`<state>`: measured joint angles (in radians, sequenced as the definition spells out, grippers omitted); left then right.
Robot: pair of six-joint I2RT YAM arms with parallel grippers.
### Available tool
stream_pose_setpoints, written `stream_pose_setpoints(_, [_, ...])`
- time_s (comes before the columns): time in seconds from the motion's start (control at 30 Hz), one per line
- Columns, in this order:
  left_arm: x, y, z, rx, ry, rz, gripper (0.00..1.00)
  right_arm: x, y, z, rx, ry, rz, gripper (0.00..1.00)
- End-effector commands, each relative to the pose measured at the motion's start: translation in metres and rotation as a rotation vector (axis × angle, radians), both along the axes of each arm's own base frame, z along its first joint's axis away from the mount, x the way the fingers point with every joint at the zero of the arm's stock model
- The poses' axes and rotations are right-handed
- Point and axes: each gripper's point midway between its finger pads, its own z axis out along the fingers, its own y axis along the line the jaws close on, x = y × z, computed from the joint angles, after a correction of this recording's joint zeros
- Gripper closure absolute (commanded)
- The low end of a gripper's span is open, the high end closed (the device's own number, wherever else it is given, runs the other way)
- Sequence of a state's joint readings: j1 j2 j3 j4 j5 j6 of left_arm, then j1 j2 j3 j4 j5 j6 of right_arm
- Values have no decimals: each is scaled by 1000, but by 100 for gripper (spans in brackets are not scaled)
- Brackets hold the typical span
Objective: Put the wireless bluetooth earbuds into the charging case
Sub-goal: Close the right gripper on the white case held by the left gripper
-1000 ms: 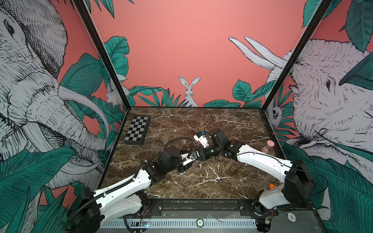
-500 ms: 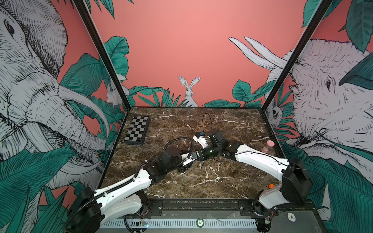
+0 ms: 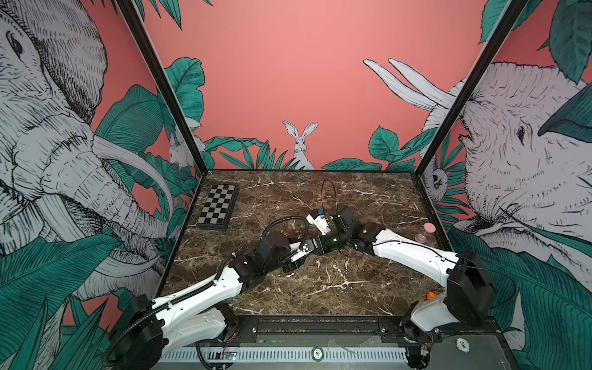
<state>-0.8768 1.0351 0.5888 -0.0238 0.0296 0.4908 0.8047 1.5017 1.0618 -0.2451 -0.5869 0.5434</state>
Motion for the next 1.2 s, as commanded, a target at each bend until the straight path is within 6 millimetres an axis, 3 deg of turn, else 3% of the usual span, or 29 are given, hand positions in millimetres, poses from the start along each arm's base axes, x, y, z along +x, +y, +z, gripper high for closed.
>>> stream_pose_setpoints(0.0, [10, -2, 21, -40, -47, 43, 99, -5, 15, 19, 74, -2, 31, 79])
stream_pose_setpoints(0.2, [12, -1, 26, -58, -59, 58, 99, -4, 15, 18, 75, 1, 25, 67])
stream_pose_setpoints(0.33, [12, -1, 28, -63, -63, 58, 100, -4, 16, 18, 78, 4, 24, 65])
stream_pose_setpoints(0.57, [12, -1, 28, -65, -63, 62, 100, -3, 16, 20, 82, -1, 23, 74])
stream_pose_setpoints(0.7, [14, 0, 30, -71, -64, 76, 94, -4, 17, 19, 83, 0, 23, 78])
stream_pose_setpoints(0.8, [14, 0, 32, -82, -62, 82, 85, -4, 16, 19, 84, 1, 22, 82])
stream_pose_setpoints(1.0, [17, 2, 41, -116, -70, 110, 59, -4, 16, 21, 95, -8, 14, 85])
stream_pose_setpoints(1.1, [16, 2, 46, -147, -72, 116, 40, -2, 16, 23, 98, -16, 7, 88])
stream_pose_setpoints(1.17, [15, 3, 52, -172, -72, 121, 15, -2, 15, 25, 100, -21, 6, 89])
